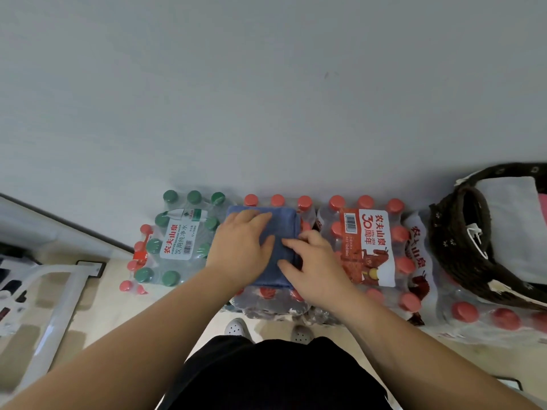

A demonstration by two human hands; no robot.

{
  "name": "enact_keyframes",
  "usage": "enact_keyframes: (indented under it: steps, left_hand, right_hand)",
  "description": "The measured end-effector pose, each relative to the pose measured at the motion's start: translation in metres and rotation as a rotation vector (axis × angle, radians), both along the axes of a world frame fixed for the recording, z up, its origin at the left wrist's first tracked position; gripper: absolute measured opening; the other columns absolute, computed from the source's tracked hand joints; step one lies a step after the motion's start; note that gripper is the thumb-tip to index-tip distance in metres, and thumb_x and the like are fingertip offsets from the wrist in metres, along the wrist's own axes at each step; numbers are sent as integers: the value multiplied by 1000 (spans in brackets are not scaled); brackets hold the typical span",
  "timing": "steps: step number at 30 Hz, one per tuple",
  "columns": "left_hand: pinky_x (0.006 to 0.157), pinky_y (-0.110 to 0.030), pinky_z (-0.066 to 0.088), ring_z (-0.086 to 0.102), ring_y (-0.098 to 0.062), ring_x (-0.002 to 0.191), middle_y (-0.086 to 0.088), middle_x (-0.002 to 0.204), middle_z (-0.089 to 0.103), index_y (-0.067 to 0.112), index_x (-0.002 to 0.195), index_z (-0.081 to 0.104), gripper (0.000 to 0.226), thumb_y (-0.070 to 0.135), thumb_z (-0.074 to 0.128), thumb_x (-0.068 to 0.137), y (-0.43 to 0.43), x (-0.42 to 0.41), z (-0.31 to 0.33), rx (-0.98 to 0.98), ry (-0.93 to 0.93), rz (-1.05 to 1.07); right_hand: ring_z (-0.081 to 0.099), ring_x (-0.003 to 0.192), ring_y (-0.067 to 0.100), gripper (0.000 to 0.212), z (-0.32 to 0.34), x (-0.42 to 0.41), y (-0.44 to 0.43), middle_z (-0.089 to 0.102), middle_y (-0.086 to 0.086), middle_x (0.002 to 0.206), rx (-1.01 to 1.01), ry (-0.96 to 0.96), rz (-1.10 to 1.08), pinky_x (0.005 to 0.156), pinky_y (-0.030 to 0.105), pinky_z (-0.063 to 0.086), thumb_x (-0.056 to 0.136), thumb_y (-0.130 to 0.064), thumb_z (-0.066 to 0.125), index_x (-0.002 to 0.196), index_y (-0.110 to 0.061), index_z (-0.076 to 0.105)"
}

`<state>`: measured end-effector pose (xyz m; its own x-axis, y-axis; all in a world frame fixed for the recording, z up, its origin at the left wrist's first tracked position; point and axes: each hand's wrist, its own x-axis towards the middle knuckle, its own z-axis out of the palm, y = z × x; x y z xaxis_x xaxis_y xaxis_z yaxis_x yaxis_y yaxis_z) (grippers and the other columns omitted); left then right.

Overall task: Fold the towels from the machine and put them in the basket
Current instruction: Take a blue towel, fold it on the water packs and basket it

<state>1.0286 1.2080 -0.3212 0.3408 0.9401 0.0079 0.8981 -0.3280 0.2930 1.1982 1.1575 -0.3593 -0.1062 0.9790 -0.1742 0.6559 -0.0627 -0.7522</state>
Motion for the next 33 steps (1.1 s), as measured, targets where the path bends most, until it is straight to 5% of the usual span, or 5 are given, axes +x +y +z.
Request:
enact_keyframes:
  steps: [7, 12, 20, 26, 33]
  left_hand:
    - [121, -56, -9, -23, -24, 151, -3, 167, -15, 18, 160, -7, 92, 73, 1, 86, -12, 3, -36, -153, 349, -78]
    - [120, -60, -11, -28, -25, 149, -5, 165, -20, 15, 159, -10, 98, 76, 15, 86, -14, 4, -48, -131, 343, -104]
    - [120, -58, -11, -28, -24, 149, -5, 165, -22, 14, 158, -13, 98, 73, 14, 84, -9, 3, -49, -150, 319, -106]
    - [121, -56, -9, -25, -20, 151, -1, 166, -18, 17, 160, -7, 105, 80, 28, 83, -11, -3, -44, -154, 205, -119]
    - [120, -42, 23, 29, -28, 147, -10, 160, 34, 13, 155, 31, 100, 73, 46, 77, -30, -47, -35, -95, -128, 201]
  right_hand:
    - [45, 127, 28, 46, 18, 5, 8, 50, 7, 136, 348, -512, 87, 107, 44, 38, 94, -48, 40, 125, -19, 61]
    - [-17, 152, 24, 85, 17, 14, 36, -8, -2, 167, 146, -687, 449, 121, 57, -8, 92, -73, 5, 160, -22, 3]
    - [-36, 144, 25, 85, -2, 16, 39, -32, -11, 159, -86, -685, 454, 116, 58, -21, 89, -78, 6, 152, -31, -25]
    - [-28, 148, 26, 83, 1, 19, 41, -25, -12, 162, -86, -645, 469, 118, 58, -17, 91, -76, 13, 156, -32, -16]
    - [40, 132, 29, 56, 22, -9, 82, 46, 5, 140, 254, -512, 336, 111, 42, 30, 91, -46, 58, 141, -25, 43]
